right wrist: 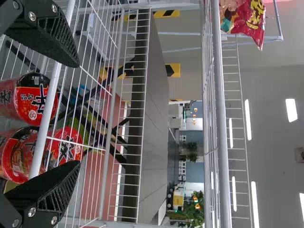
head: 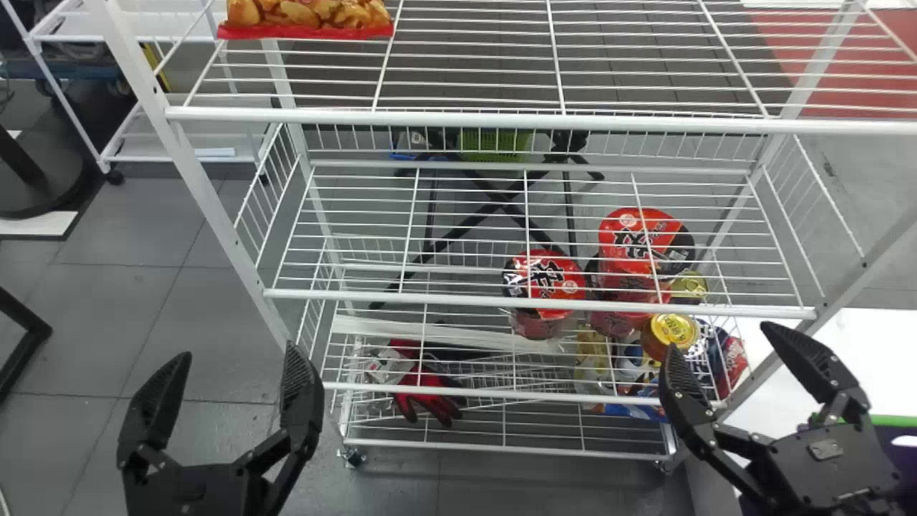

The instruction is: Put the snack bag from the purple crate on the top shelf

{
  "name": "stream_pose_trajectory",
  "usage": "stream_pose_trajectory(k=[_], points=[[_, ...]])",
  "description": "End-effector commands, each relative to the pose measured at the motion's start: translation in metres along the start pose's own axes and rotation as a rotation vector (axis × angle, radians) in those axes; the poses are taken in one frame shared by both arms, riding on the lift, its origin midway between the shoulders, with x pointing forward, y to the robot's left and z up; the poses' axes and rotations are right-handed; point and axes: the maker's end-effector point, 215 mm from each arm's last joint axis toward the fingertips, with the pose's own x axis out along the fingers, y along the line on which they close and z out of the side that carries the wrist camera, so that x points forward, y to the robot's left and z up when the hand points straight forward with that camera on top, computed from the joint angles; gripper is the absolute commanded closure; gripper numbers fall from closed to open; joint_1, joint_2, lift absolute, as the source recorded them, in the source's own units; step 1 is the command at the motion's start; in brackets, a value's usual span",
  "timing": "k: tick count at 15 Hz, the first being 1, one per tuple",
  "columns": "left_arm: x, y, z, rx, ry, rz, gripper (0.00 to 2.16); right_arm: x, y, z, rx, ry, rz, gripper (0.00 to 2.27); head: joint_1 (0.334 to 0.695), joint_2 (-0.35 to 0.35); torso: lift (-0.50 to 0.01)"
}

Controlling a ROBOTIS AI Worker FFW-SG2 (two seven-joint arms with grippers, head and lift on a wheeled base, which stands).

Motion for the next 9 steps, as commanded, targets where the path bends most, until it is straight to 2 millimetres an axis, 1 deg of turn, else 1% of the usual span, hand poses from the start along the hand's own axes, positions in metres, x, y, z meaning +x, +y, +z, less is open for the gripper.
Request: stream_pose_trajectory(k=[1, 3, 6, 8, 9], points=[[-0.008, 0.0, 0.007, -0.014, -0.028, -0.002, 0.08, 0.0, 0.006, 0.001, 0.007, -0.005, 0.01, 0.08, 0.695, 0.049, -0.316], [-0.013, 0.002, 0.004, -0.017, -0.016, 0.006, 0.08, -0.002, 0.008, 0.001, 0.003, -0.003, 0.016, 0.08, 0.695, 0.057, -0.323], [-0.023, -0.003, 0.01, -0.016, -0.039, 0.003, 0.08, -0.006, 0.012, 0.0, -0.003, -0.001, 0.031, 0.08, 0.695, 0.068, -0.335], [-0.027, -0.006, 0.007, -0.01, -0.03, -0.001, 0.08, -0.009, 0.013, 0.006, -0.009, -0.023, 0.029, 0.08, 0.695, 0.066, -0.343], [-0.028, -0.009, 0.006, -0.009, -0.029, -0.005, 0.08, -0.01, 0.014, 0.006, -0.011, -0.022, 0.034, 0.08, 0.695, 0.063, -0.348]])
